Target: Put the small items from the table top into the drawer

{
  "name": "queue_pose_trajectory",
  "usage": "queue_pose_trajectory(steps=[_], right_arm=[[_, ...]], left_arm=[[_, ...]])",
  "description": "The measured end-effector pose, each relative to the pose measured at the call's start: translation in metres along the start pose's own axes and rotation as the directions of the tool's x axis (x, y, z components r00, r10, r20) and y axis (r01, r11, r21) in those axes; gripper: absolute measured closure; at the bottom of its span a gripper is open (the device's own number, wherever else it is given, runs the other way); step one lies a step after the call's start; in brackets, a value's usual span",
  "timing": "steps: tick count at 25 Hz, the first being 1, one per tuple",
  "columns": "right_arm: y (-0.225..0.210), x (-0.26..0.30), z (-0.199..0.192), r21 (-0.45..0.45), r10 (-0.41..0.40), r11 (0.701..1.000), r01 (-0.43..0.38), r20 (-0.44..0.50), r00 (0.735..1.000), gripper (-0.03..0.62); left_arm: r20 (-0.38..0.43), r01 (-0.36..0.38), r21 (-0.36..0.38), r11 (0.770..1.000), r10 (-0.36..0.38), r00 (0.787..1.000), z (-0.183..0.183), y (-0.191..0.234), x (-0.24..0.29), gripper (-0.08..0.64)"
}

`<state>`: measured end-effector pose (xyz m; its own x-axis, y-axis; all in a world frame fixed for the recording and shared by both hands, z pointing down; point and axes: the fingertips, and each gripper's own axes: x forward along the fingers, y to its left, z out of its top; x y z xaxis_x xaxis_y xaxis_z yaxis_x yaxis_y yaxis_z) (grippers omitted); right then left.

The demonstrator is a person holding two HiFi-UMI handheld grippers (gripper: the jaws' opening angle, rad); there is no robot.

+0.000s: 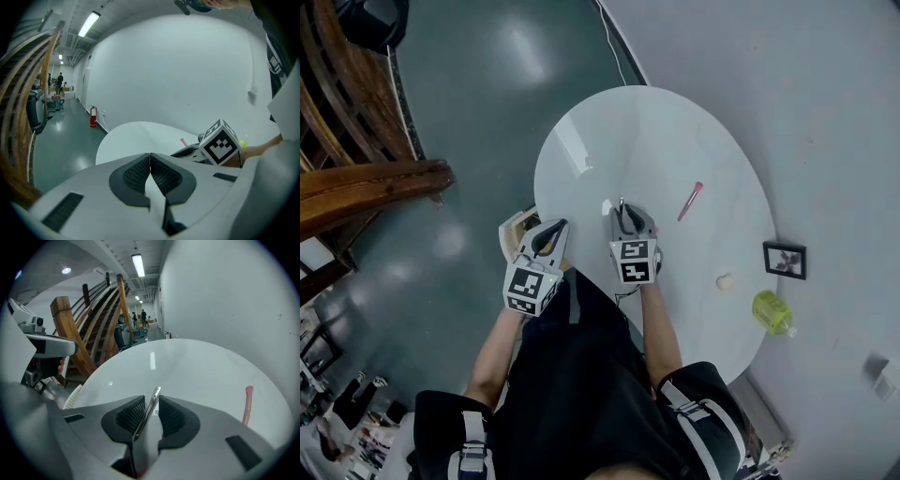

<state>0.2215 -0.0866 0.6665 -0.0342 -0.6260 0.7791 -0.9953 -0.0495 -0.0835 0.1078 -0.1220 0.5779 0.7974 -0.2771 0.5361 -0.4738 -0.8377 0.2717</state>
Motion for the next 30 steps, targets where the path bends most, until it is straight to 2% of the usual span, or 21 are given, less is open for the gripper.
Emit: queue_pose_trajectory(steps=[6, 15, 22, 30], right_arm=[[-0.006, 0.002, -0.003, -0.004, -0.036, 0.999, 0.036, -0.009, 0.999, 0.534], [-0.004, -0.009, 0.003, 0.025, -0.038, 0.999, 0.038, 0.016, 0.999, 0.537], [0.005, -0.037, 0.028, 0.022, -0.055, 0.998, 0.053, 0.093, 0.994, 0.537], [0.034, -0.092, 0.061, 0.038, -0.047, 0.998, 0.04, 0.22, 0.974, 0.537]], left_arm=[[0.003, -0.009, -0.008, 1.0, 0.009, 1.0, -0.001, 0.003, -0.004, 0.54], [0.019, -0.021, -0.001, 1.0, 0.021, 1.0, 0.0, 0.004, -0.018, 0.54], [0.045, -0.03, 0.028, 0.999, 0.029, 0.999, 0.006, 0.001, -0.04, 0.54], [0.107, -0.048, 0.066, 0.997, 0.04, 0.993, 0.023, -0.006, -0.084, 0.54]])
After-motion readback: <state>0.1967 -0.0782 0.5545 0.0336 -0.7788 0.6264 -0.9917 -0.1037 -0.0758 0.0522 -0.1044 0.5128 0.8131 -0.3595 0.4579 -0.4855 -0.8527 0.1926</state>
